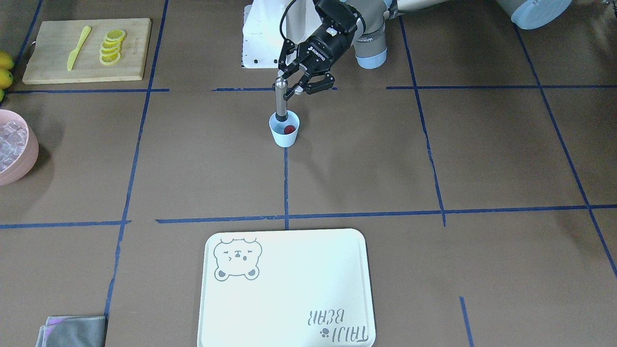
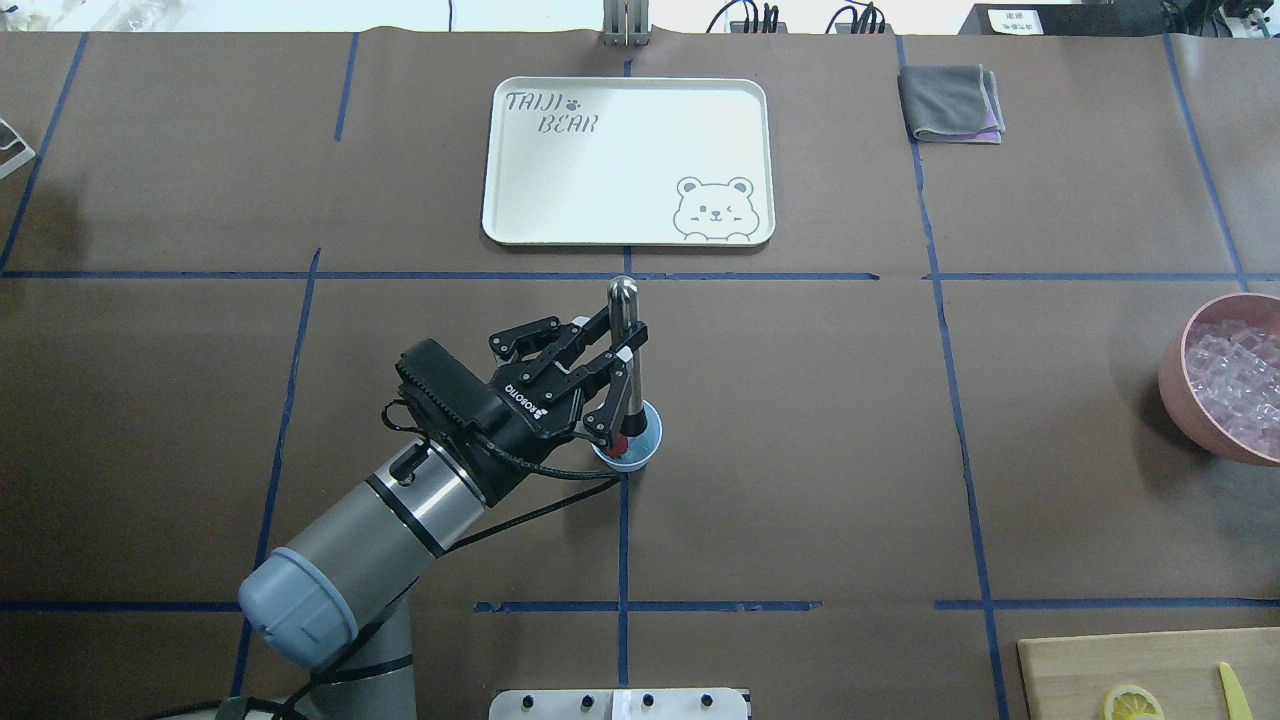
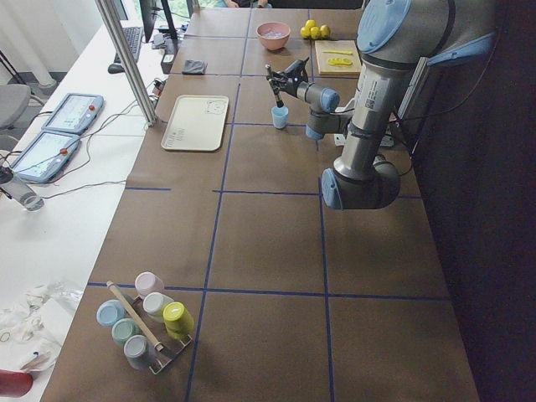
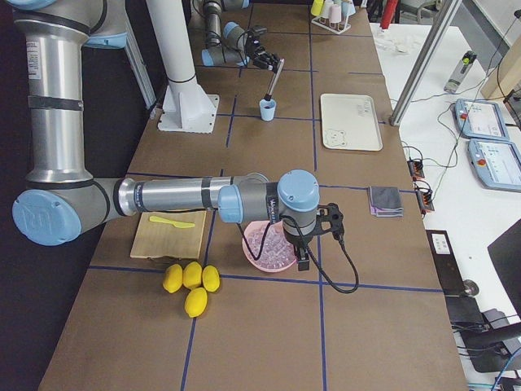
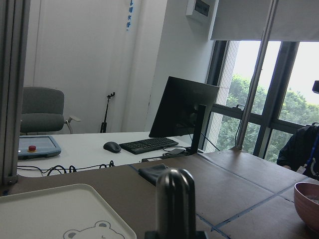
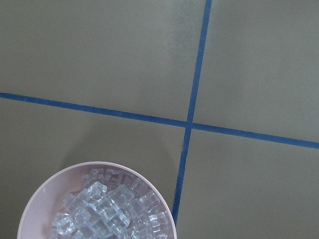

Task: Mash ice and strawberries in cup
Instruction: 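Lift the pestle out of the cup with the left gripper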

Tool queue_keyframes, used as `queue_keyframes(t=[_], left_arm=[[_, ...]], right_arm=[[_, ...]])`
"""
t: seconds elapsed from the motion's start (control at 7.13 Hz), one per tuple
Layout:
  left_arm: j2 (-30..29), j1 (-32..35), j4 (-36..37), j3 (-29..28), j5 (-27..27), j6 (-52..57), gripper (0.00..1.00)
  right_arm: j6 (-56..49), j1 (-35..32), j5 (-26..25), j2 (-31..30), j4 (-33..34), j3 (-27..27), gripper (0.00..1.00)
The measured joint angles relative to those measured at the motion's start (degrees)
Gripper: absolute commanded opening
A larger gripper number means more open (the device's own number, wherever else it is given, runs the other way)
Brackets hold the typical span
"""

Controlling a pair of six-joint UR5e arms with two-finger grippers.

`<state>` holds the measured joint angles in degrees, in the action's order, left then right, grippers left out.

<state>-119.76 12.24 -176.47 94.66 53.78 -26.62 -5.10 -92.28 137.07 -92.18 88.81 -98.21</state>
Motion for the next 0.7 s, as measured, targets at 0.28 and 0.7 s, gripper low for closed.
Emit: queue_keyframes(t=[0.28,0.7], left_arm=[[1.02,0.84,2.33,6.23,0.16,0.11,0.00],[7.69,7.63,6.60,11.41,4.90,-9.48,0.00]], right_arm=[[-0.10,0.00,-0.02,-0.14,0.04,0.24,0.99],[-0.18,0.00,-0.23,0.12,-0.03,0.36,0.99]])
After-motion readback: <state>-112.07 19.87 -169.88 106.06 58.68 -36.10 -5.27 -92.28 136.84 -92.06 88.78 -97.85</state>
